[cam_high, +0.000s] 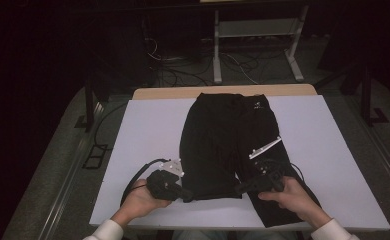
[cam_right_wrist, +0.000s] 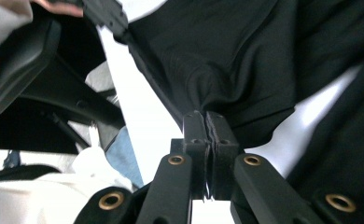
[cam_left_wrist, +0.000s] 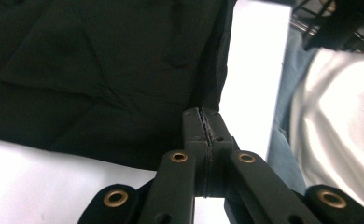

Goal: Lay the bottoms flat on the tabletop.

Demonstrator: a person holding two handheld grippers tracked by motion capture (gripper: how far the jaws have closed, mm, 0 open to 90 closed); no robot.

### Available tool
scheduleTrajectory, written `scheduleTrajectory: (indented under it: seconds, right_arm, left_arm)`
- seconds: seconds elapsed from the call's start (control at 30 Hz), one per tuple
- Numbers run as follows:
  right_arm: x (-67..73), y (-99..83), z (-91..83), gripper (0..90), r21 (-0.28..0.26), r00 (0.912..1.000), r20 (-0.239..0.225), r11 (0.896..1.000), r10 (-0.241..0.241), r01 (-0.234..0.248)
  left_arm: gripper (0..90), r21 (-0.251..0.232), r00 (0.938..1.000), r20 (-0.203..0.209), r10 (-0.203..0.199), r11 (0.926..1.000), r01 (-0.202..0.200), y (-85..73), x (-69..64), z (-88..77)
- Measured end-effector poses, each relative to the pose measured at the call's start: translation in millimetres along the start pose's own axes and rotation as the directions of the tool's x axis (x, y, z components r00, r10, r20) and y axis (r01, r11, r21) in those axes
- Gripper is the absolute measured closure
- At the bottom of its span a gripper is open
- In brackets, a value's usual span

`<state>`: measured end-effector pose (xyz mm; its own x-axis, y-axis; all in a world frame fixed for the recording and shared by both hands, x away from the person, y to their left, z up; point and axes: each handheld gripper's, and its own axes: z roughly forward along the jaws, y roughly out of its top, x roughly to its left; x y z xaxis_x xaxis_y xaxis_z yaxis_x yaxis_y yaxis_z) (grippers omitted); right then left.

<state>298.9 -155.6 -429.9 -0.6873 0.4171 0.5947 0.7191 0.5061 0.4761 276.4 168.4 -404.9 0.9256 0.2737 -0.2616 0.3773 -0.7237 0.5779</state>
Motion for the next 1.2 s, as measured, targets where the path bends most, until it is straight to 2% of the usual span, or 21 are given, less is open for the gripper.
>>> scheduleTrajectory:
  seconds: [0.27,0.47,0.57,0.73,1.2]
  right_arm:
    - [19.1,3.5,25.4,86.4,0.055,0.9981,-0.058,0.998,-0.022,0.025]
    - [30.5,5.9,44.7,86.5,0.109,0.9960,-0.079,0.993,-0.041,0.049]
    - [36.5,6.8,53.5,86.7,0.131,0.9948,-0.089,0.989,-0.050,0.061]
    - [40.0,7.2,64.1,86.7,0.151,0.9937,-0.097,0.986,-0.055,0.070]
    - [46.7,7.1,78.1,86.8,0.174,0.9912,-0.114,0.981,-0.066,0.086]
  left_arm:
    - [90.0,0.008,0.9991,0.030,-0.028,0.9996,0.028,-22.2,5.2,-18.4]
    - [90.0,0.047,0.9984,0.053,-0.018,0.9988,0.016,-33.2,8.1,-25.4]
    - [90.0,0.066,0.9986,0.047,-0.023,0.9976,0.020,-38.6,11.8,-28.1]
    - [90.0,0.071,0.9981,0.049,-0.038,0.9969,0.035,-46.4,16.1,-32.0]
    - [90.0,0.104,0.9966,0.076,-0.032,0.9942,0.024,-55.9,12.3,-33.3]
